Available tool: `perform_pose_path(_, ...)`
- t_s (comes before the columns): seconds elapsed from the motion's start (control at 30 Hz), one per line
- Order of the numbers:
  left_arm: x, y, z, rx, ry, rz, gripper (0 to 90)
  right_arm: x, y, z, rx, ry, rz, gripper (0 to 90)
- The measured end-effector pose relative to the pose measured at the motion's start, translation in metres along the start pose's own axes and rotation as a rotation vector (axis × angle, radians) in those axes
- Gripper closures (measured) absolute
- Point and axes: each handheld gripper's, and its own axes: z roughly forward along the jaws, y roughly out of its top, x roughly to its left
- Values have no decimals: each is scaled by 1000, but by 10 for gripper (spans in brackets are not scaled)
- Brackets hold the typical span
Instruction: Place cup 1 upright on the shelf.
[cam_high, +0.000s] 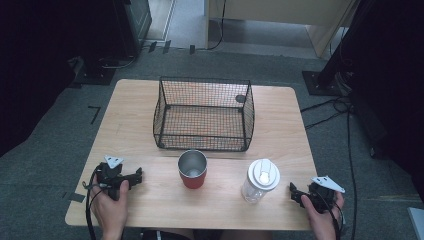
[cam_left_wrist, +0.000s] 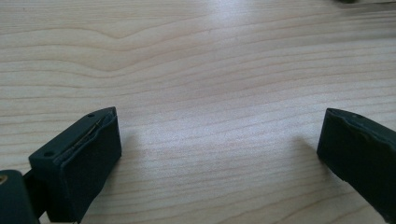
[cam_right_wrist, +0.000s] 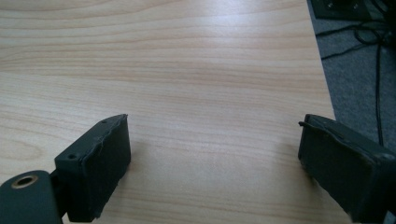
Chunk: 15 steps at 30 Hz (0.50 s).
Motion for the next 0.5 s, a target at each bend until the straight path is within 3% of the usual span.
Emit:
perform_pose_path(0.13,0,0,0,0,0,0,4,3,3,-5,0,-40,0,92)
perform_pose_path(0.33,0,0,0,0,1,0,4,6,15,-19,-32,-28,54,92)
perform_pose_path(0.5,0,0,0,0,1,0,4,11,27,-31,-62,-21,60,92)
